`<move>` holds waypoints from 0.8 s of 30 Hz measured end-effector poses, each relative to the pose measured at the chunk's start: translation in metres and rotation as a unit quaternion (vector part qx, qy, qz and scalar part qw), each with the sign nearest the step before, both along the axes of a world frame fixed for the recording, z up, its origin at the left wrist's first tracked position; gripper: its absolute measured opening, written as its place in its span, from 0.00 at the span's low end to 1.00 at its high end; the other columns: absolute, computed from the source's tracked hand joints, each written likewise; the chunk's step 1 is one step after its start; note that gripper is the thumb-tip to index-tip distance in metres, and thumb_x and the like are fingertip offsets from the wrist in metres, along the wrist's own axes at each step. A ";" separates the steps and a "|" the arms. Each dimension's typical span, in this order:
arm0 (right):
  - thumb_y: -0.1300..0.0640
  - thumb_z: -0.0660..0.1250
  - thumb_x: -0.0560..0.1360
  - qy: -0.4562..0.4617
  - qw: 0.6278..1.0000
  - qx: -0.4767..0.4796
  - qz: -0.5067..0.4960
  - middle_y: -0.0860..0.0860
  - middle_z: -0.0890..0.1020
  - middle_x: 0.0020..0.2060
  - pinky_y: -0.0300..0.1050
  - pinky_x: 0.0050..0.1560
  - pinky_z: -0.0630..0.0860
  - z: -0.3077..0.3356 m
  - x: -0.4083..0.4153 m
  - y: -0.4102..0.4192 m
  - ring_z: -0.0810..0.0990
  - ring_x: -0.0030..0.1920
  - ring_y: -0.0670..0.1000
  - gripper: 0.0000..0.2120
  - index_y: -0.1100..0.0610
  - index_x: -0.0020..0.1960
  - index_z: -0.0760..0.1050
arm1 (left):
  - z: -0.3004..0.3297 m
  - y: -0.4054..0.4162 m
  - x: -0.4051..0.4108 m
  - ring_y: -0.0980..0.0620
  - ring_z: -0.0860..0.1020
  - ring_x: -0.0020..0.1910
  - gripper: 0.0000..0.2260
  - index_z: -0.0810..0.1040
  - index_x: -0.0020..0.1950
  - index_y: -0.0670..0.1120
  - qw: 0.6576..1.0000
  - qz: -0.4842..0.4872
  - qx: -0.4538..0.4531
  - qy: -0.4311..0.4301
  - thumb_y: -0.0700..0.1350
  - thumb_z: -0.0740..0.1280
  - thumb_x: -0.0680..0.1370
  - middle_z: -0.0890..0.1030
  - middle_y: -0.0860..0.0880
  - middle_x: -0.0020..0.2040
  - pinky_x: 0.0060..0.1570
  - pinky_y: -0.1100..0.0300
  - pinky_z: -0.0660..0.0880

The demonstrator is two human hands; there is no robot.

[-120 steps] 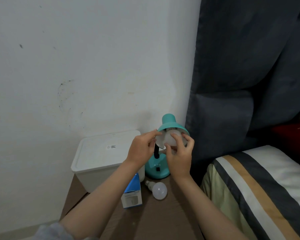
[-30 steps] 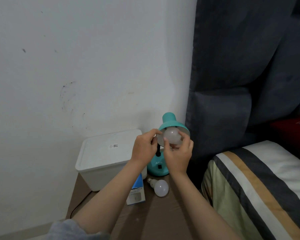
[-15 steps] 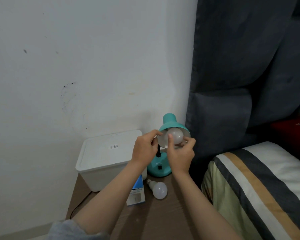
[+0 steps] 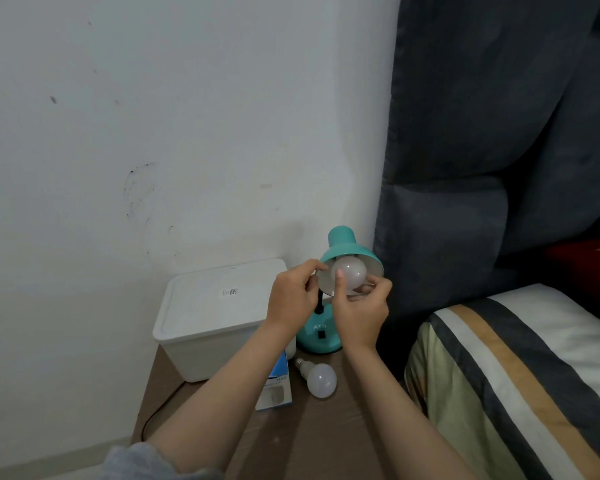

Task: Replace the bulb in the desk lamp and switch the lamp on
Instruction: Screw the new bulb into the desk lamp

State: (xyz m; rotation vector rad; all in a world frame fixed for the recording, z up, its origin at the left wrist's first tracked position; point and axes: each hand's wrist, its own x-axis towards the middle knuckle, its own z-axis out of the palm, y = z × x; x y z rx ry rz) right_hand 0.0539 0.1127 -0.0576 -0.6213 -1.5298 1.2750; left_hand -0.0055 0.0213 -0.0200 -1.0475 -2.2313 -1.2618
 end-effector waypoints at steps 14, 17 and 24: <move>0.46 0.72 0.70 0.000 1.000 -0.010 -0.004 0.55 0.79 0.39 0.30 0.32 0.73 0.001 -0.001 -0.004 0.80 0.36 0.49 0.22 0.57 0.53 0.67 | -0.001 0.001 0.001 0.48 0.75 0.27 0.11 0.80 0.49 0.47 1.000 -0.001 0.005 -0.003 0.33 0.64 0.73 0.72 0.54 0.26 0.33 0.50 0.76; 0.50 0.73 0.70 0.018 1.000 -0.005 0.002 0.58 0.76 0.50 0.28 0.35 0.74 0.000 -0.003 -0.008 0.80 0.42 0.49 0.23 0.61 0.56 0.67 | -0.001 0.001 0.001 0.50 0.73 0.26 0.11 0.80 0.48 0.47 1.000 0.002 0.006 -0.004 0.33 0.64 0.73 0.72 0.54 0.26 0.33 0.50 0.75; 0.60 0.72 0.71 0.045 0.994 0.096 0.021 0.52 0.70 0.57 0.42 0.49 0.82 -0.012 -0.006 -0.010 0.80 0.51 0.54 0.25 0.52 0.65 0.71 | -0.001 0.001 0.001 0.50 0.74 0.26 0.10 0.80 0.48 0.45 1.000 0.004 0.012 -0.011 0.33 0.64 0.73 0.75 0.51 0.29 0.33 0.50 0.76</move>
